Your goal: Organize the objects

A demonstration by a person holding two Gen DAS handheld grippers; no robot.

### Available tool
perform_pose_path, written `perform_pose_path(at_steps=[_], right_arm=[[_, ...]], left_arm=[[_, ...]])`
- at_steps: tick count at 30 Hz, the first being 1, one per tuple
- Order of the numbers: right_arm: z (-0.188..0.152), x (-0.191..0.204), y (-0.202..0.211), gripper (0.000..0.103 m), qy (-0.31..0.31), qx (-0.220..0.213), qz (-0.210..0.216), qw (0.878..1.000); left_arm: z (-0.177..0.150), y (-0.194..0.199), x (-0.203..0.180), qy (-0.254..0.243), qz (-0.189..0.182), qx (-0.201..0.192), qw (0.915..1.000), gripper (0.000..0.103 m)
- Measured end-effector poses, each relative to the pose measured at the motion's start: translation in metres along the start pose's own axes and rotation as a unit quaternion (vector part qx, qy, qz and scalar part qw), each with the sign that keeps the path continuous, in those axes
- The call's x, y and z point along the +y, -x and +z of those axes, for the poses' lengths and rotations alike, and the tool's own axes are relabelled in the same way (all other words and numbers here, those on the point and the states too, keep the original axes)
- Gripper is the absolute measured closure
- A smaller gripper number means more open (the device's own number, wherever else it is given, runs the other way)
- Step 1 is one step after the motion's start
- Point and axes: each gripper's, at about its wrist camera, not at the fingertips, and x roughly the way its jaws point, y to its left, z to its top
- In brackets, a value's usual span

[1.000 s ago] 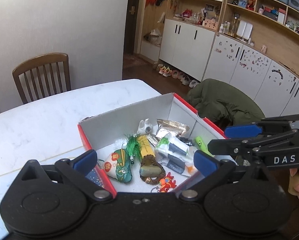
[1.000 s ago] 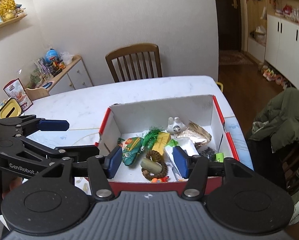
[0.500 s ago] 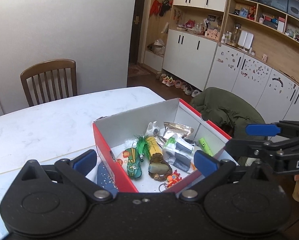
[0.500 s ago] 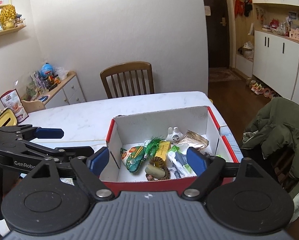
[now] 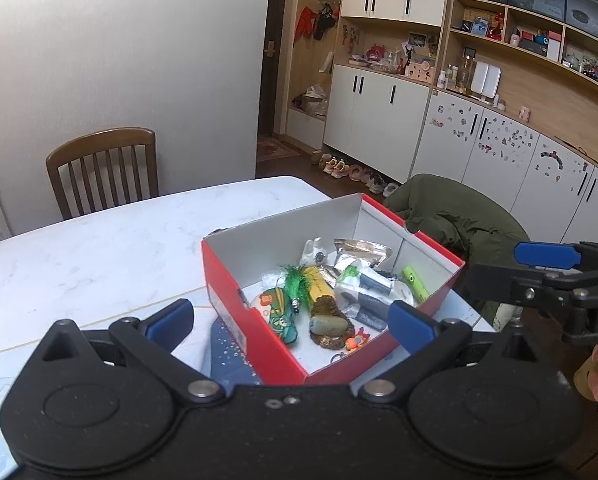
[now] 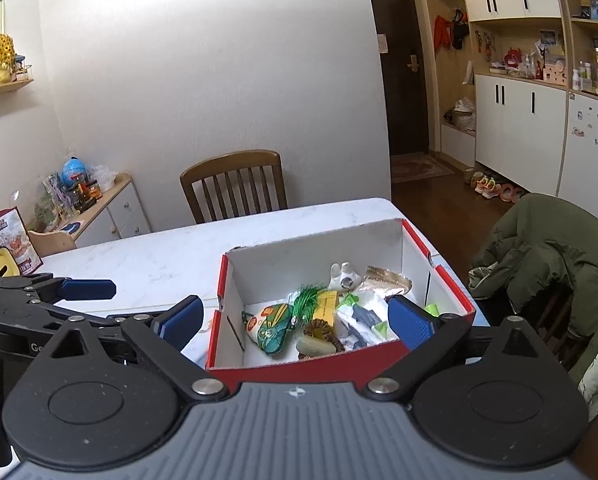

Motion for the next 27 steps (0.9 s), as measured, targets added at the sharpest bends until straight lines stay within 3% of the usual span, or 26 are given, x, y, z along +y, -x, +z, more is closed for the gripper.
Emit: perform_pose_path(at_steps=[27], right_arm=[[-0.031, 0.033, 0.006, 0.003, -0.040, 0.011, -0.076, 0.996]], left_arm=[[-0.017, 0.011, 0.022, -0.008, -0.016, 0.005, 0.9998, 0.000]])
